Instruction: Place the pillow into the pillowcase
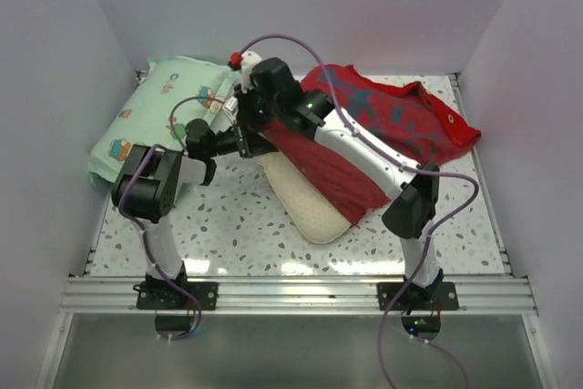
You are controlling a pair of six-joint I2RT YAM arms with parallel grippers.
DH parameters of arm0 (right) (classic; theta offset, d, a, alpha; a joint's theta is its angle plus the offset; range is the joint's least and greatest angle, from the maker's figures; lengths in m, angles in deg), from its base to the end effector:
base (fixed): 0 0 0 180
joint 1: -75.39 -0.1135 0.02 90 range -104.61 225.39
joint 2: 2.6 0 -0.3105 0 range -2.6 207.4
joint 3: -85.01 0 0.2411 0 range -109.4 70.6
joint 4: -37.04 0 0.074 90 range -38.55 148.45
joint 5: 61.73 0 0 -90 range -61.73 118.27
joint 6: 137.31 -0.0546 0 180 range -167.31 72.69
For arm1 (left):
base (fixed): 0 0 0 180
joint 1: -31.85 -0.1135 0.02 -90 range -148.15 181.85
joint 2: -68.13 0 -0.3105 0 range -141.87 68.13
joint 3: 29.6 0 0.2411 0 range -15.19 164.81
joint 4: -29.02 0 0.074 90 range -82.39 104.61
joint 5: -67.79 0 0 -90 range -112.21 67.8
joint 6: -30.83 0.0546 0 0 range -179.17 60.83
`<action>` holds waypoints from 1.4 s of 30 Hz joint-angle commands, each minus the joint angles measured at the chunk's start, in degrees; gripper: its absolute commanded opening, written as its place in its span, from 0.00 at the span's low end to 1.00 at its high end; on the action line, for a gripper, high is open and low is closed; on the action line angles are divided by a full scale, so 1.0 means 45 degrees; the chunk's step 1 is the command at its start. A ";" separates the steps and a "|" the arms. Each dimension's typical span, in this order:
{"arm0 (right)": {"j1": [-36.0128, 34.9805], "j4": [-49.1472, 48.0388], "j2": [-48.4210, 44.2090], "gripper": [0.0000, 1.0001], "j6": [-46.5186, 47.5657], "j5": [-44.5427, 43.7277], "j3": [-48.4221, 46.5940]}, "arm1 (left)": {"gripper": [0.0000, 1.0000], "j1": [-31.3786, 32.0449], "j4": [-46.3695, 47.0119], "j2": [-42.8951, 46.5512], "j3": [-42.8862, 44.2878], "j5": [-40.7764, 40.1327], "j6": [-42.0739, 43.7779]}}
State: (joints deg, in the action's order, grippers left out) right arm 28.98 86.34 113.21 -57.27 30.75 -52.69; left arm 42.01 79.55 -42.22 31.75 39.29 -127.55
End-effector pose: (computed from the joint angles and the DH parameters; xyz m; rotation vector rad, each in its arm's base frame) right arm 0.3382 0.3587 0.4237 -0.6873 1.9985 0.6471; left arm 0.3717 -0.1154 0.2253 0.0773 1.9104 -1.8121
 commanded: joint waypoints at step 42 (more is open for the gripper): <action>0.8496 0.0156 -0.9409 0.77 -0.1789 0.3880 1.6478 | 1.00 0.7517 -1.8458 0.8040 0.1074 -1.0360 2.0781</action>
State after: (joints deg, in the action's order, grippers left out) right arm 66.37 87.85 69.58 -62.32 44.60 21.49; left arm 67.54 -2.69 -2.57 36.49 2.96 -40.49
